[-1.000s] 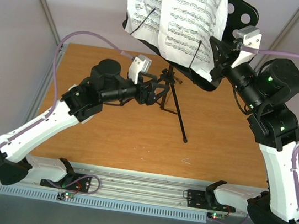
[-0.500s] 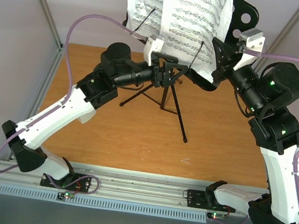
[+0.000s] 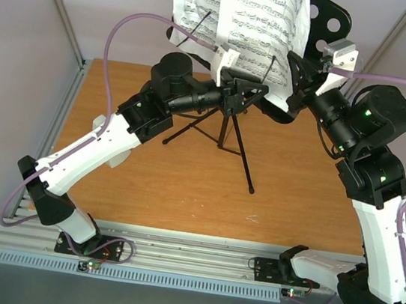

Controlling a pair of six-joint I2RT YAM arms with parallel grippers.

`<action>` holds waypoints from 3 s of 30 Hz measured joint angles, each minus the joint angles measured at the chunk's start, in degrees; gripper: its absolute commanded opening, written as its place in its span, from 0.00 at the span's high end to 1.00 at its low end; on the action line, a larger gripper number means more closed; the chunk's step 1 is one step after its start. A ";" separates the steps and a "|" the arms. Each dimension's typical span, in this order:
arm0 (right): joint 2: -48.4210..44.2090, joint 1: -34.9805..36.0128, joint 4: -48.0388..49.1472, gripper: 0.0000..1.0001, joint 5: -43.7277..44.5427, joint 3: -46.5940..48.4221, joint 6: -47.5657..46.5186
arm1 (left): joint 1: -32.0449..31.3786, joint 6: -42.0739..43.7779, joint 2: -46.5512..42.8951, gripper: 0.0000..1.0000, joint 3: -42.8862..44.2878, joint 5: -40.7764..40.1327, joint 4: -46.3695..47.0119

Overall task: Pack up the instrument practice props
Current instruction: Pick up the sheet music from the music stand, then place the sheet music at the center of the board.

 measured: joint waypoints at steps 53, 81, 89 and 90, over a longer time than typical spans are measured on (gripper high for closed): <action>-31.98 0.04 29.53 0.99 17.92 -27.80 9.35 | -0.59 1.46 1.20 0.74 0.70 -4.31 -0.42; -28.83 0.26 -1.90 0.99 -5.42 -24.02 20.90 | -0.81 15.21 -36.85 0.03 -35.21 -4.17 -8.39; -29.79 0.26 -6.14 0.99 -19.08 -27.43 21.11 | -0.79 17.11 -35.76 0.01 -35.23 -7.67 -12.55; -29.81 0.26 -6.29 0.99 -20.68 -27.80 21.07 | -0.79 17.09 -35.39 0.01 -35.23 -7.89 -12.50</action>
